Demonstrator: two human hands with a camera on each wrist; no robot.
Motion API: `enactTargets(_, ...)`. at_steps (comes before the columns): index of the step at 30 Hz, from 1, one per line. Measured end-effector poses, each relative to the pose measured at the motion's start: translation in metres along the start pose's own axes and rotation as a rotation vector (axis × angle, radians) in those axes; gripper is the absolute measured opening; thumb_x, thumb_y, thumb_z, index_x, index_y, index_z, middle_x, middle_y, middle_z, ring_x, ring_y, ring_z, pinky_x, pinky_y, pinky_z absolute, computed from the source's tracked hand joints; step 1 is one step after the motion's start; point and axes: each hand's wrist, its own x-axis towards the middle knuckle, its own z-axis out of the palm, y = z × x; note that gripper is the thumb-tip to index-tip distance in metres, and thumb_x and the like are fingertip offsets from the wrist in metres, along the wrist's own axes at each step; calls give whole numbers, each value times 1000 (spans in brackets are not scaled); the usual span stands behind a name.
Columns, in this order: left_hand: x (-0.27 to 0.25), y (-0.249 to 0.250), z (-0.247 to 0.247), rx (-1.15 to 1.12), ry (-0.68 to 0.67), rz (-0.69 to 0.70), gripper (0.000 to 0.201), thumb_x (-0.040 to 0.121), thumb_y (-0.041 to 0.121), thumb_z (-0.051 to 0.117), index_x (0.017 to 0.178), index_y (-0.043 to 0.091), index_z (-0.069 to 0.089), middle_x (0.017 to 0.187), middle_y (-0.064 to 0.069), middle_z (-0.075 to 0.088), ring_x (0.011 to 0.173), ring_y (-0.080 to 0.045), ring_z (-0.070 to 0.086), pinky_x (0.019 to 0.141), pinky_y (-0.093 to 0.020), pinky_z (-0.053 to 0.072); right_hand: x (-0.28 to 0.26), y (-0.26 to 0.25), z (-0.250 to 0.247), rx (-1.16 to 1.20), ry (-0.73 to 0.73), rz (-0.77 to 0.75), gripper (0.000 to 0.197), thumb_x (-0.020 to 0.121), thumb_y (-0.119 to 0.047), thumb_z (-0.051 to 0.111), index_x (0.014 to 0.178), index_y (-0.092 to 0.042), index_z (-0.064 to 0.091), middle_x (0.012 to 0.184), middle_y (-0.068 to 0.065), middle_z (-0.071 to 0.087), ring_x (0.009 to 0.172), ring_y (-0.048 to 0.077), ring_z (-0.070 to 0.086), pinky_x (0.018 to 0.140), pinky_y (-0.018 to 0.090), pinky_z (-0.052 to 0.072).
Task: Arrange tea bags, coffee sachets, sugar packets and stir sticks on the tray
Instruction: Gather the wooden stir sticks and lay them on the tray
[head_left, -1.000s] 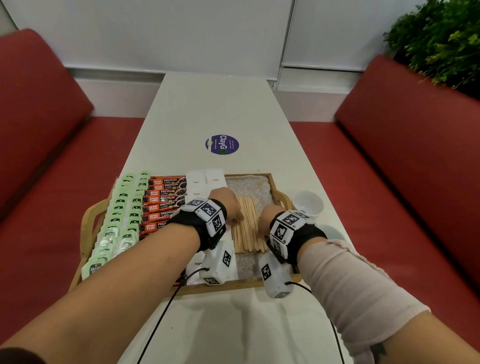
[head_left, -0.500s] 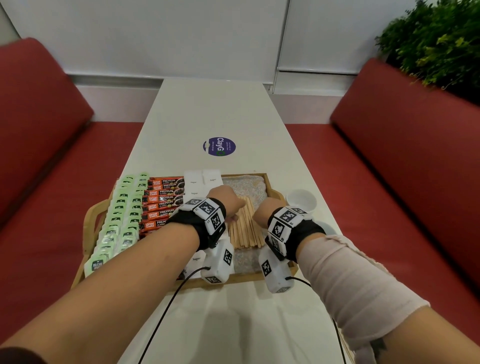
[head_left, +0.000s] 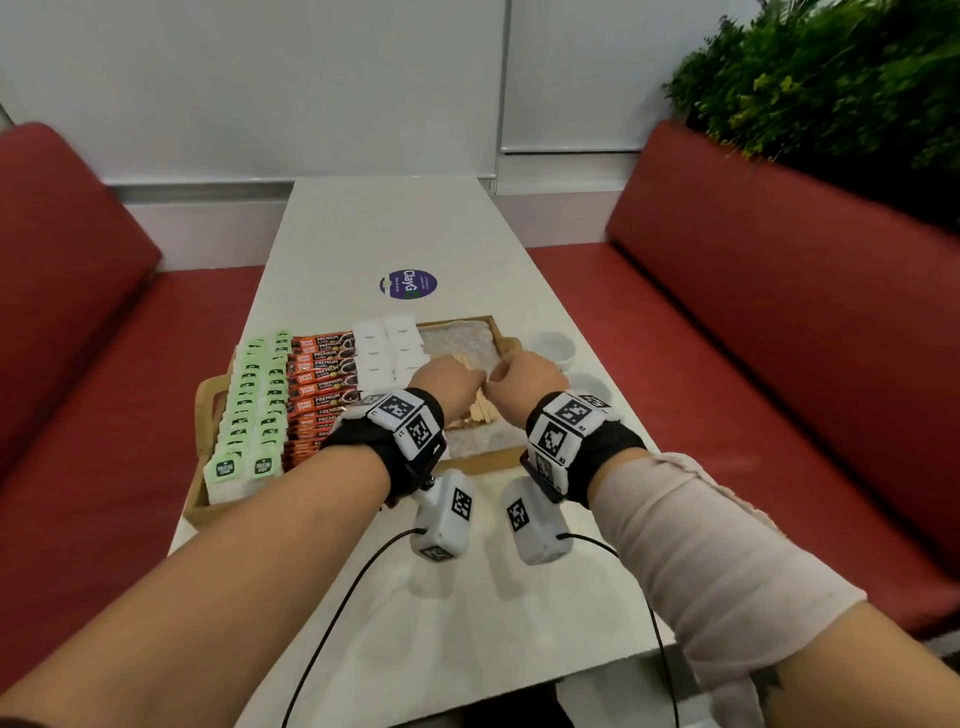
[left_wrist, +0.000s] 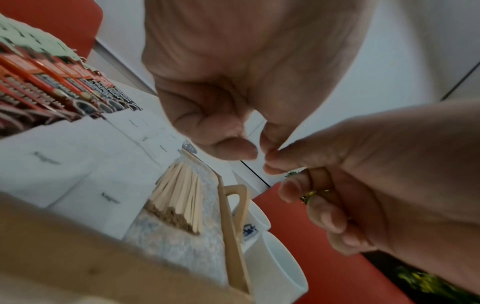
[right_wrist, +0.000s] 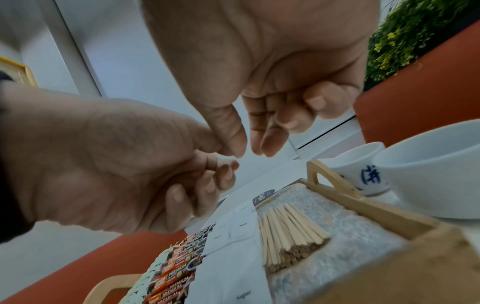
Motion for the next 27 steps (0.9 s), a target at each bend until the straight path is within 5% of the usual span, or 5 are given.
enactTargets(4,-27,7,20,-118,-66,-26,29,98,24,46,74,8,52,76,-7,61,56,-18,58,51,-25,46,-33,25,-13,57,40,38,10,87,-20,54,89,-12,60,92,9,68,85,27,65,67,31,49)
enactTargets(8,-44,16,43,-151,-161,-69,23,97,20,48,77,9,50,91,-10,61,59,-17,56,47,-24,41,-53,62,-36,53,80,130,22,89,-19,52,105,-11,65,106,8,66,98,27,62,77,31,48)
enactTargets(13,-50,23,71,-154,-250,-100,17,95,17,48,106,5,55,88,-4,58,70,-14,59,58,-25,48,-63,110,-55,30,34,291,27,94,-15,45,112,-10,64,114,10,65,102,28,62,87,35,52)
enactTargets(19,-44,28,114,-186,-390,-191,37,100,20,44,130,-1,46,128,-13,55,108,-27,61,77,-34,50,-65,162,-57,-68,-94,352,37,94,-2,40,127,-8,57,131,12,56,119,29,54,102,37,43)
enactTargets(27,-25,36,163,-291,-378,-325,39,97,16,48,130,-4,44,115,-16,54,99,-28,59,87,-39,51,-49,208,-16,-129,-176,353,33,90,-6,42,120,-5,54,126,13,54,115,33,54,97,38,45)
